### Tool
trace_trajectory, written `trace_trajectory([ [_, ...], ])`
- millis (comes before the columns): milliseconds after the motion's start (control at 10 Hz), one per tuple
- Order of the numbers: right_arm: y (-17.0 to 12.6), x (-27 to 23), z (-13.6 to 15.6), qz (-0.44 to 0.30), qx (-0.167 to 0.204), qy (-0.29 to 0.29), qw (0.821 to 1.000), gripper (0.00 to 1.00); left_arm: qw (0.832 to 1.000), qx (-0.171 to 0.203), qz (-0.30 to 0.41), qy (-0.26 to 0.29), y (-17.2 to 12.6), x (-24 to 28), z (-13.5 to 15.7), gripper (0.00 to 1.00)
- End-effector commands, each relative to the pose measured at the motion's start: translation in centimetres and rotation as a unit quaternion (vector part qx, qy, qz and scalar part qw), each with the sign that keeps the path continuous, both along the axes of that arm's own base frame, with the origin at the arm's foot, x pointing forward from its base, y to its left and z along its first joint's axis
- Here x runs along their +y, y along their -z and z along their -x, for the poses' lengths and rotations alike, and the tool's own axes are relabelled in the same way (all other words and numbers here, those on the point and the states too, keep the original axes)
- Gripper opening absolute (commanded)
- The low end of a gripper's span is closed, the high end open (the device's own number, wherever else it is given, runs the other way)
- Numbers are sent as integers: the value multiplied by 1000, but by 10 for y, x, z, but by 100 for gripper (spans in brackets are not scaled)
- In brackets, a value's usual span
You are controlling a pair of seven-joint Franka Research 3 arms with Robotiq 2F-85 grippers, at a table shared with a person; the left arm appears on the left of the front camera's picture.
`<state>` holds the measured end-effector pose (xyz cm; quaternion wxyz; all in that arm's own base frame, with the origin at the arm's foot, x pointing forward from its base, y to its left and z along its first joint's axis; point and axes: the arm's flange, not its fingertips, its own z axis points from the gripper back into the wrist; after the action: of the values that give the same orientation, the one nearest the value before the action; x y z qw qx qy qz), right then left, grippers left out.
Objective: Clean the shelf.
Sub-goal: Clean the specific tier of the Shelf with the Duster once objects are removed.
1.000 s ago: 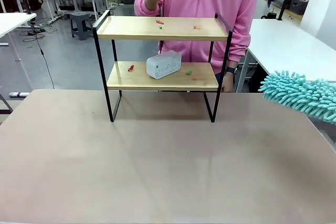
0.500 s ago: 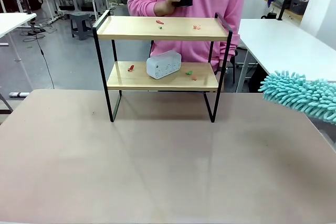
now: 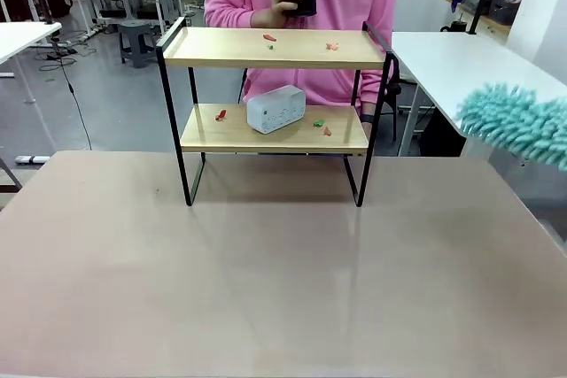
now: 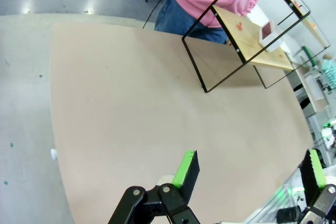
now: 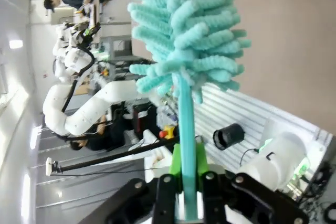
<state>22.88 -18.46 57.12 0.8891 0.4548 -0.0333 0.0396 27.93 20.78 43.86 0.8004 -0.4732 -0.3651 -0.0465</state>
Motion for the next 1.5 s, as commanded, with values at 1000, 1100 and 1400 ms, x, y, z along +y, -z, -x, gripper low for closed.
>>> trace_trajectory([
  [1000, -121, 191, -37, 110, -194, 80, 972, 12, 1000, -16, 2, 1, -1, -1, -2, 100],
  [1100, -121, 191, -37, 110, -194, 80, 972, 12, 1000, -16, 2, 1, -1, -1, -2, 100],
  [1400, -114, 232, -57, 168, -208, 90, 959, 12, 1000, -16, 2, 1, -1, -1, -2, 100],
])
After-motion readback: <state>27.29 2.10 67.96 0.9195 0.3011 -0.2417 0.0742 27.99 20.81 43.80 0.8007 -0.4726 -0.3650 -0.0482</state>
